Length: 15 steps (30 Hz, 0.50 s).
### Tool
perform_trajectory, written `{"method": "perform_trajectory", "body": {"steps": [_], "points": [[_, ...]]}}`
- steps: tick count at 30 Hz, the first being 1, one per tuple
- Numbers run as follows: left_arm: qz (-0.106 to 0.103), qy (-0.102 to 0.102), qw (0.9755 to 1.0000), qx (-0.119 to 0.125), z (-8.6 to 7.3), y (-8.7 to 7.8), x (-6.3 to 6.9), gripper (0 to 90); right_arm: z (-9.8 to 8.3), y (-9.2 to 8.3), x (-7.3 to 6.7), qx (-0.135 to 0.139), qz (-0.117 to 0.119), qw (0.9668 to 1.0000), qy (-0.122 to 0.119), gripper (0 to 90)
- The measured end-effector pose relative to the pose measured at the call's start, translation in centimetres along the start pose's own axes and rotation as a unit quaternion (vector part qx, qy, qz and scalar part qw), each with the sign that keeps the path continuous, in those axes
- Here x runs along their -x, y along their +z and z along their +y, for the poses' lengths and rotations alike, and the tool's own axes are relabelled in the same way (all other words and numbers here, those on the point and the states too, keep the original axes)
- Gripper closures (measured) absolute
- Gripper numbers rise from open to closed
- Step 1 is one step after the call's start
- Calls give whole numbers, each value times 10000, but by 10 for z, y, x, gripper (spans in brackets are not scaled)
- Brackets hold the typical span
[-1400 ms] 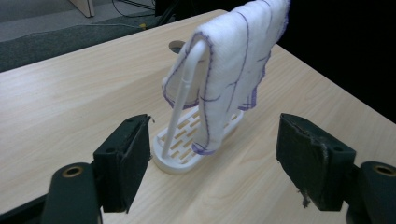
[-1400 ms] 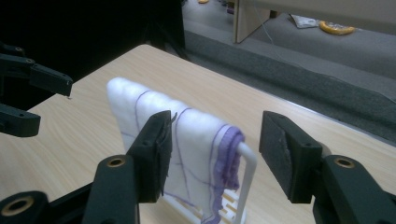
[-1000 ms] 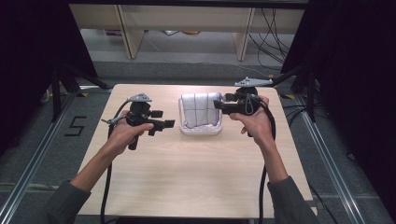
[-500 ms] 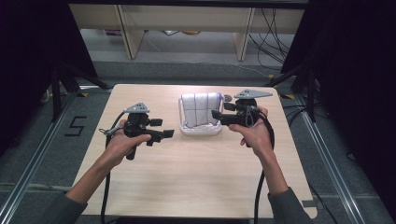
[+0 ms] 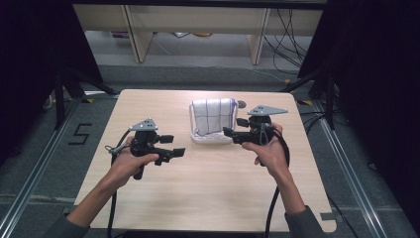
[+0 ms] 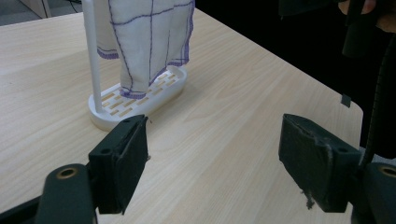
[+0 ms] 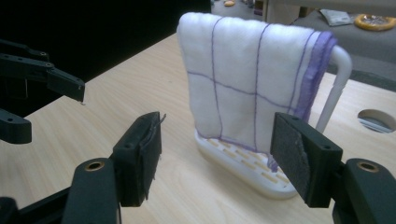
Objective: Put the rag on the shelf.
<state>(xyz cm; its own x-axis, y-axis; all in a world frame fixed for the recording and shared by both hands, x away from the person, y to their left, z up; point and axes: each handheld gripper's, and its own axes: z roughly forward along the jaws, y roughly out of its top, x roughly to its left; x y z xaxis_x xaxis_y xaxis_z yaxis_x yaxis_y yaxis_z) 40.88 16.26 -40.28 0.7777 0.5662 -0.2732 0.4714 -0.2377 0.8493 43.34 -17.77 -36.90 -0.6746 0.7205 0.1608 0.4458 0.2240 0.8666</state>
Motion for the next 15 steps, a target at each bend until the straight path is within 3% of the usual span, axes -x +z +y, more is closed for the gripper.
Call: {"method": "perform_trajectory", "body": {"steps": [4,8,9,10,12,13,14,15], "points": [[8,18,10000,-39,-6,-1,3,232,-6,3,-1,-65,-74,10000,8,323],[-65,84,9999,-98,-13,0,6,229,-11,7,-6,-132,94,9998,79,301],[-65,87,9999,-78,-15,1,7,229,-12,7,-6,-155,24,9999,-22,293],[-70,136,9998,-110,-16,1,8,229,-13,7,-8,-128,43,9999,68,291],[-55,145,9998,-81,-19,2,11,228,-14,7,-9,-69,43,10000,2,291],[-64,157,9998,-123,-20,1,11,228,-14,5,-12,-159,87,9998,102,291],[-32,144,9998,-126,-21,1,13,228,-15,6,-10,-84,67,9999,-100,290],[-45,152,9998,-102,-24,1,13,228,-16,5,-13,-115,110,9999,38,289]]}}
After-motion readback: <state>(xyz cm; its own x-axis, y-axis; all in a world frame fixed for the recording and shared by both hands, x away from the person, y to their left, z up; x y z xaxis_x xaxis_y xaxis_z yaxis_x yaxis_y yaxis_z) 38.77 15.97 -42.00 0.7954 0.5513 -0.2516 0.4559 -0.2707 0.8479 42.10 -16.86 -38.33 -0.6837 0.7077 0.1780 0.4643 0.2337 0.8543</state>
